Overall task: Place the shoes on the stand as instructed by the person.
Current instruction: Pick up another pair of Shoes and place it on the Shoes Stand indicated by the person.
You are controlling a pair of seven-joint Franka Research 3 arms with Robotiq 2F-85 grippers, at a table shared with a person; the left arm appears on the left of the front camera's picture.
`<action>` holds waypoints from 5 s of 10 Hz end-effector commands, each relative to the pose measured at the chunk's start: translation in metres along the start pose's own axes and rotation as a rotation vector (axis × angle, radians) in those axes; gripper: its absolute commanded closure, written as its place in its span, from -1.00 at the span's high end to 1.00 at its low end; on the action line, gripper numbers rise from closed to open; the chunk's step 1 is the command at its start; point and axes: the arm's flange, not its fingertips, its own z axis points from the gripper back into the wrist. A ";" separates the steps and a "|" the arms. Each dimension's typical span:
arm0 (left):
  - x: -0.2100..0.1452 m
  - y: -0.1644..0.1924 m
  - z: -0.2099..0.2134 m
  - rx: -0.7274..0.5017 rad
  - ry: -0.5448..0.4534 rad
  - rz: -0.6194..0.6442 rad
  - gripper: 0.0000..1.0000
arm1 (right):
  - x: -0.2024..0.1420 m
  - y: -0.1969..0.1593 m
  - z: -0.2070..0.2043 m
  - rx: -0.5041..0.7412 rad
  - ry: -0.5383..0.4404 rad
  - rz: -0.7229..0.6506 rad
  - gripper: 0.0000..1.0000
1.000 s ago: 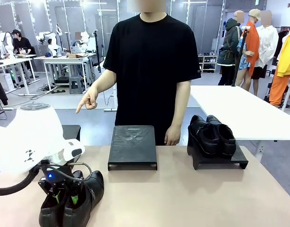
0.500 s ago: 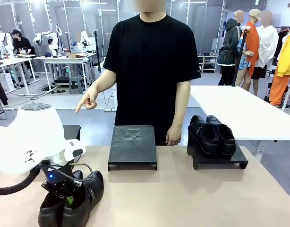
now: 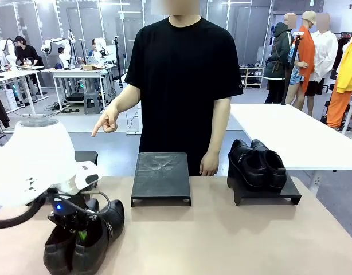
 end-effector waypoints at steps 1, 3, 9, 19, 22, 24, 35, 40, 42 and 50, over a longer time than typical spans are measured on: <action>-0.029 0.015 0.052 0.062 -0.068 -0.003 -1.00 | -0.001 0.002 0.002 0.008 -0.003 0.013 0.91; -0.025 0.029 0.084 0.040 -0.090 -0.008 -1.00 | -0.001 0.002 0.002 0.008 -0.003 0.013 0.91; 0.001 0.135 0.152 0.055 -0.122 -0.077 -1.00 | -0.001 0.002 0.002 0.008 -0.003 0.013 0.91; -0.016 0.177 0.147 -0.023 -0.216 -0.113 -0.84 | -0.001 0.002 0.002 0.008 -0.003 0.013 0.91; 0.035 0.182 0.146 -0.056 -0.305 -0.094 -0.84 | -0.001 0.002 0.002 0.008 -0.003 0.013 0.91; 0.073 0.180 0.147 -0.062 -0.321 -0.093 -0.84 | -0.001 0.002 0.002 0.008 -0.003 0.013 0.91; 0.204 0.221 0.065 -0.057 -0.384 0.041 -0.84 | -0.001 0.002 0.002 0.008 -0.003 0.013 0.91; 0.220 0.224 0.039 -0.034 -0.364 0.031 -0.84 | -0.001 0.002 0.002 0.008 -0.003 0.013 0.91; 0.223 0.225 0.033 -0.040 -0.359 0.029 -0.84 | -0.001 0.002 0.002 0.008 -0.003 0.013 0.91; 0.231 0.224 0.016 -0.056 -0.351 0.021 -0.84 | -0.001 0.002 0.002 0.008 -0.003 0.013 0.91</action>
